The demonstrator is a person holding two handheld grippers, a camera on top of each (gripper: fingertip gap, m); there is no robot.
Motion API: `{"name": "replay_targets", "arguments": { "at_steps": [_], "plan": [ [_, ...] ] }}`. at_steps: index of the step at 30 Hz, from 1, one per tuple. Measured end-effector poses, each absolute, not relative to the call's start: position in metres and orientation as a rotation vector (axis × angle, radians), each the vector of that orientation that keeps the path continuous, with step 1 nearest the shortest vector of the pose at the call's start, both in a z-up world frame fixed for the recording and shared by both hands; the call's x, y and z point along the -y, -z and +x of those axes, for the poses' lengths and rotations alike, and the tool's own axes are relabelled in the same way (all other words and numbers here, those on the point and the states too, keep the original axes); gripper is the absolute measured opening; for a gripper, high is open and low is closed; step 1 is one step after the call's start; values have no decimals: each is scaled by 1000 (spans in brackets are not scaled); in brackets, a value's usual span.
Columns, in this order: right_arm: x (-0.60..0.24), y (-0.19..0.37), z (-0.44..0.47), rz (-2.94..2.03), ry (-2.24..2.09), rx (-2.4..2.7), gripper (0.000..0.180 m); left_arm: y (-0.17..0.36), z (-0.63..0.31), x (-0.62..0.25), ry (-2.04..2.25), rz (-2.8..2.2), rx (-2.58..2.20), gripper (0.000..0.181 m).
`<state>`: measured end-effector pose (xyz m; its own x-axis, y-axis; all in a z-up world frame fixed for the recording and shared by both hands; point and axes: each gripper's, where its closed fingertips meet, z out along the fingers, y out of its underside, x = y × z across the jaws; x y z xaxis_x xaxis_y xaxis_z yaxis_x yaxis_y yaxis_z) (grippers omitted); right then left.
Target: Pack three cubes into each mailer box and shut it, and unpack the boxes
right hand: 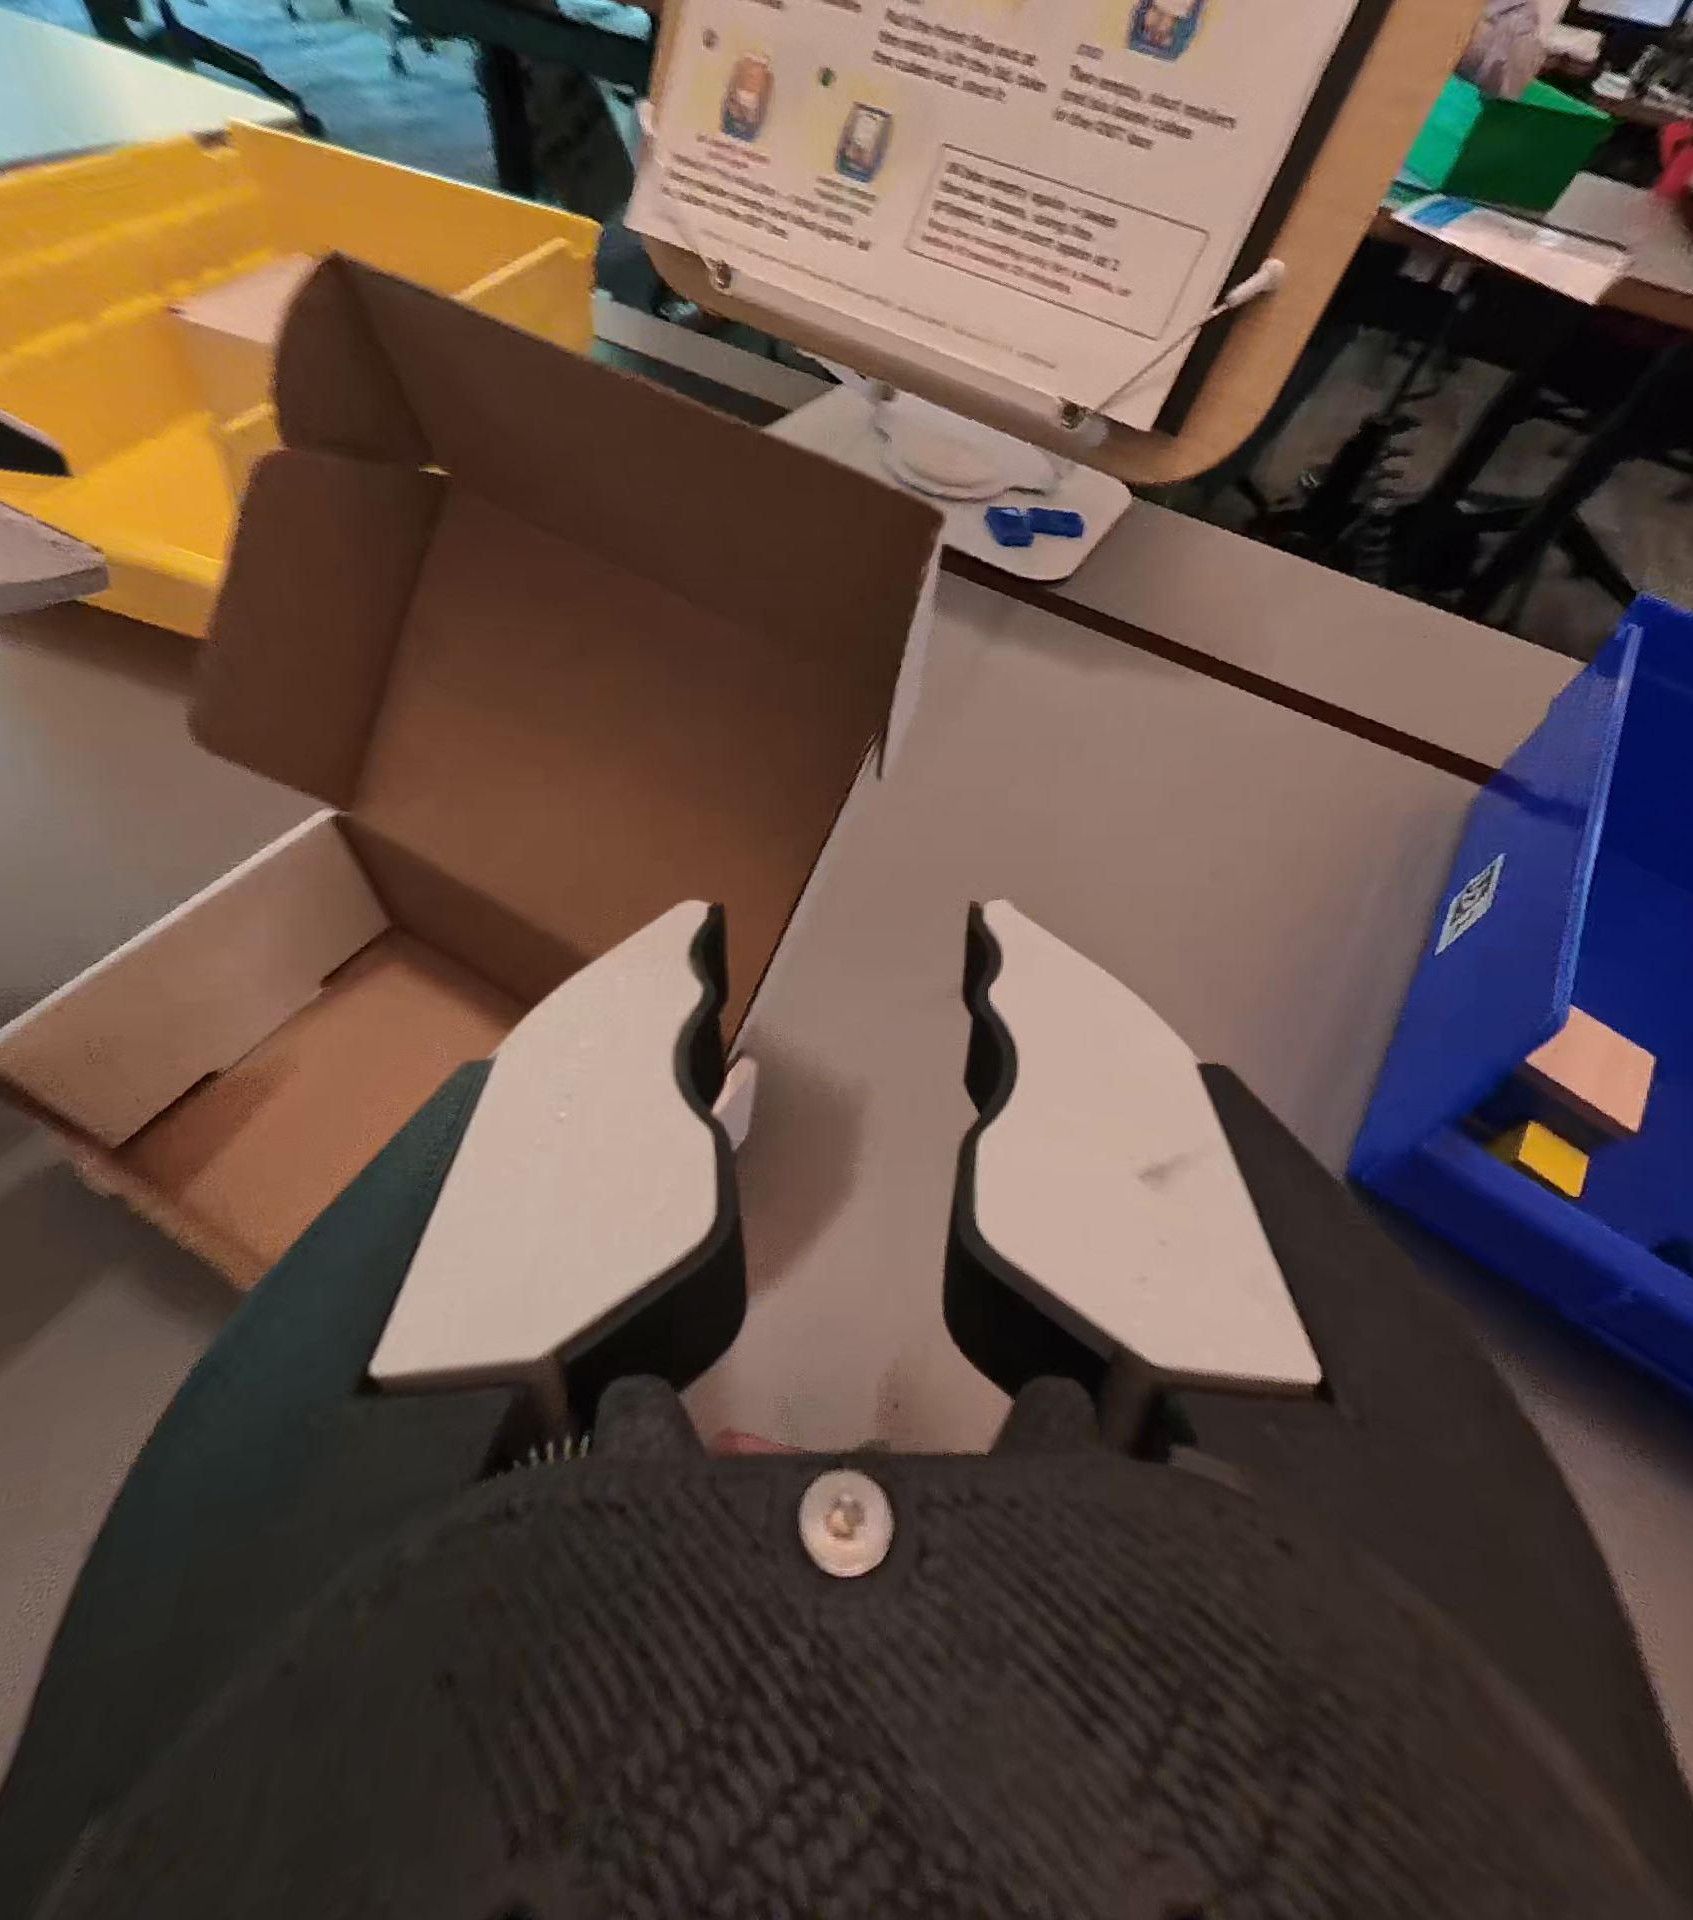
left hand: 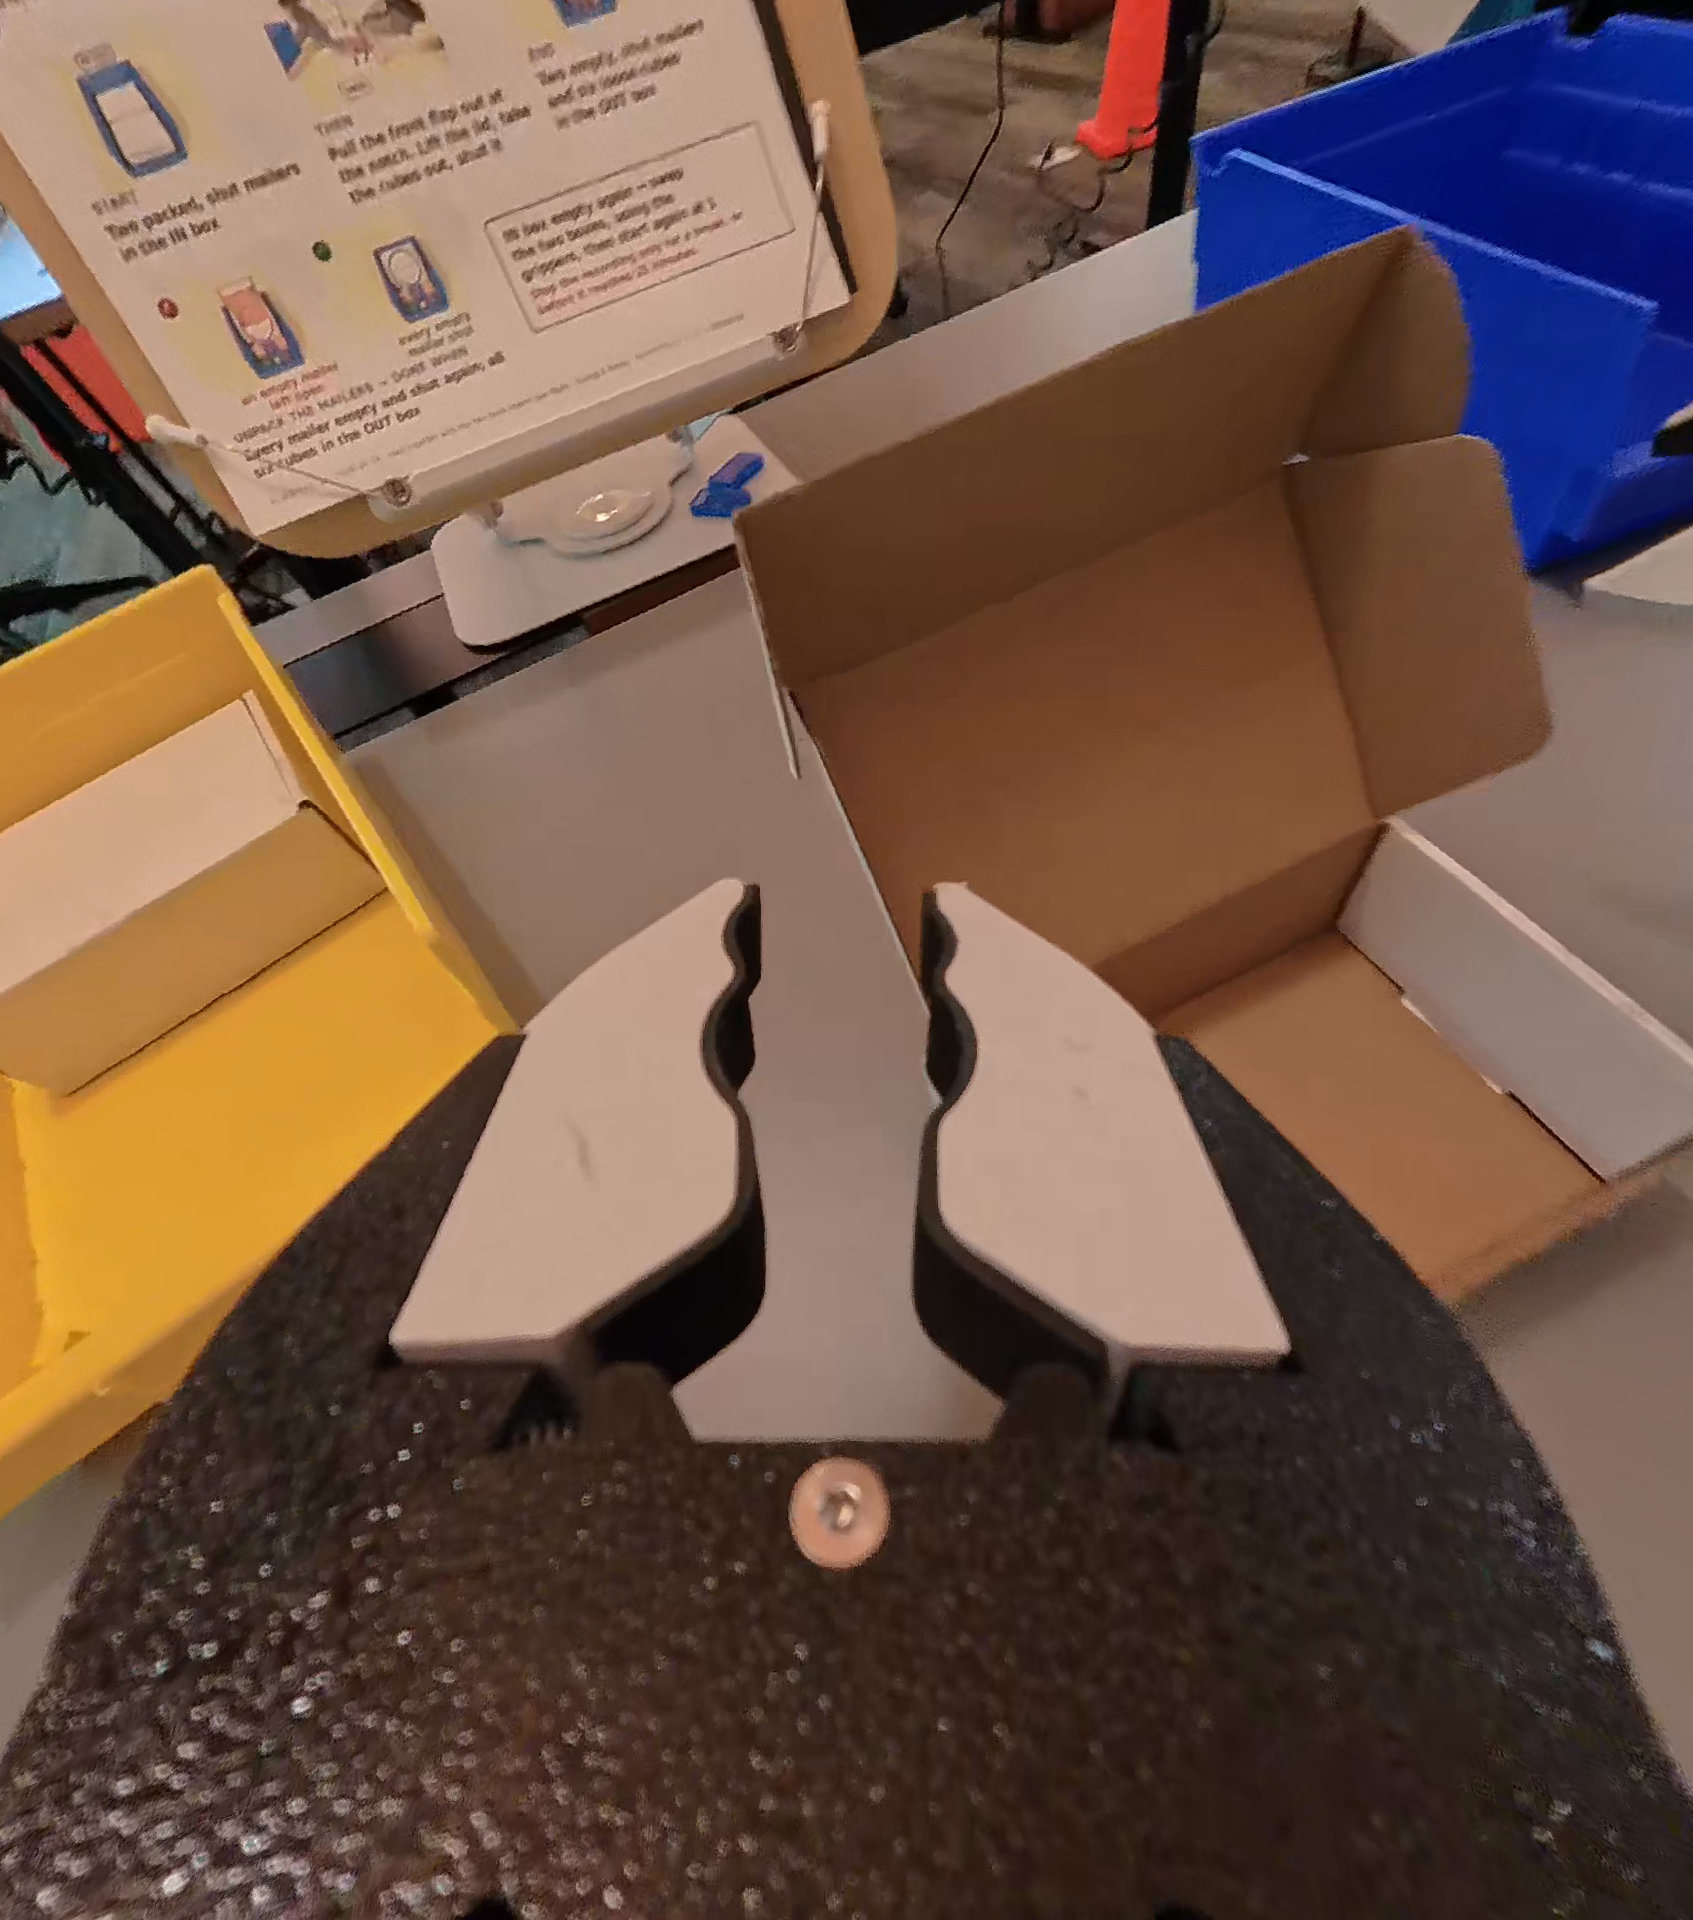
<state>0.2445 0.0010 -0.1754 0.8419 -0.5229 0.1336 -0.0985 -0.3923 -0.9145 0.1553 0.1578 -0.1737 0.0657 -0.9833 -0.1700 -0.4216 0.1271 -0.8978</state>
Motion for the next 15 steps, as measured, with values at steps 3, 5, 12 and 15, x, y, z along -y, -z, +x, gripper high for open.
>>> {"name": "replay_targets", "arguments": {
  "at_steps": [3, 5, 12, 15],
  "plan": [
    [-17, 176, 254, -1926, 437, -494, 28, 180, 172, -164, 749, -1493, -1507, 28],
    [-23, 179, 258, -1927, 430, -515, 22, 183, 180, -163, 749, -1511, -1524, 26],
    [-34, 189, 269, -1949, 458, -512, 10, 188, 195, -164, 749, -1528, -1534, 19],
    [-38, 187, 271, -1916, 463, -506, 6, 185, 197, -167, 763, -1523, -1482, 5]
  ]
}}
